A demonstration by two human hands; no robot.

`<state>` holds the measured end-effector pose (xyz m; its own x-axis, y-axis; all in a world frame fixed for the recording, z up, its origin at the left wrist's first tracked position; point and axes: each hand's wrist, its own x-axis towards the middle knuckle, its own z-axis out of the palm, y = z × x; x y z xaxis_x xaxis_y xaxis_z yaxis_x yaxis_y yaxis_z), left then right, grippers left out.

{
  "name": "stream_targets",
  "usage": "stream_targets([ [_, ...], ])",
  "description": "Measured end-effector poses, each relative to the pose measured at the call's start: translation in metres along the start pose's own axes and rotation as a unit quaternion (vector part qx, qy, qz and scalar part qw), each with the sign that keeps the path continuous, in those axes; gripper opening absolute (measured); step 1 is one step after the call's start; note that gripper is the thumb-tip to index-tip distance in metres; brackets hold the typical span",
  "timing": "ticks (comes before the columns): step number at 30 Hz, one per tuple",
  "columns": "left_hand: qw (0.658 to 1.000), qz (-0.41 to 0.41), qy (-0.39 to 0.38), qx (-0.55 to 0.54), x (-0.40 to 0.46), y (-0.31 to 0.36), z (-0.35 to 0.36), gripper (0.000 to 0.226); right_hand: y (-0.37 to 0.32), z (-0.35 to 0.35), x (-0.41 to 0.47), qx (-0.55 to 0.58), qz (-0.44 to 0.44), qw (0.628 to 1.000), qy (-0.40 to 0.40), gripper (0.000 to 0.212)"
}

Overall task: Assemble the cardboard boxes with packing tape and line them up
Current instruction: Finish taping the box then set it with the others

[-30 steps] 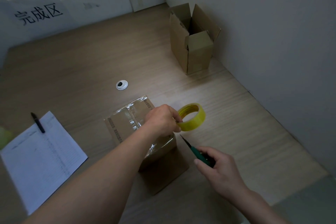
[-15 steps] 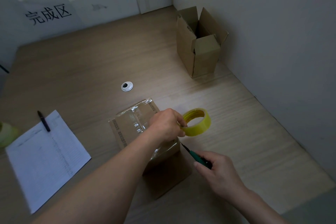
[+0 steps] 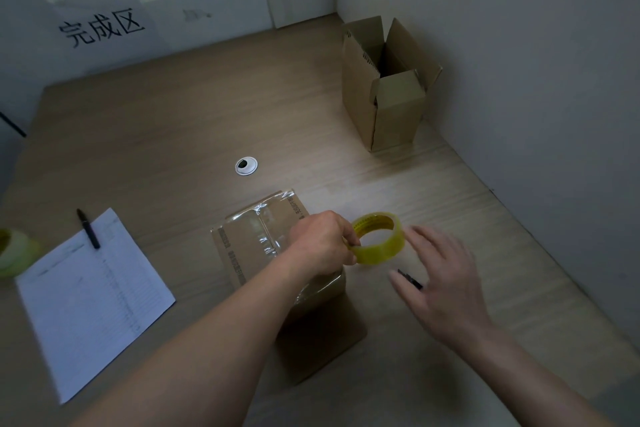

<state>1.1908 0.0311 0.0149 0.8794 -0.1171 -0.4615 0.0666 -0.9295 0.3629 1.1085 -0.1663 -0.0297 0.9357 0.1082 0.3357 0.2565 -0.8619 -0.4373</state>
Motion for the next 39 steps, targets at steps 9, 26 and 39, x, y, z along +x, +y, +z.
stream_targets([
  [9, 0.999, 0.028, 0.012, -0.015, -0.003, -0.007, 0.003, 0.028, -0.033, 0.015, 0.059, 0.036, -0.053, 0.964, -0.258, 0.053],
  [26, 0.943, 0.181, 0.278, -0.034, -0.029, -0.048, 0.058, 0.044, -0.038, 0.024, 0.089, 0.002, -0.104, 0.909, -0.403, 0.028],
  [39, 0.958, 0.139, 0.25, 0.032, -0.027, -0.038, 0.057, 0.06, -0.031, 0.037, 0.108, -0.125, -0.111, 0.97, -0.177, 0.009],
])
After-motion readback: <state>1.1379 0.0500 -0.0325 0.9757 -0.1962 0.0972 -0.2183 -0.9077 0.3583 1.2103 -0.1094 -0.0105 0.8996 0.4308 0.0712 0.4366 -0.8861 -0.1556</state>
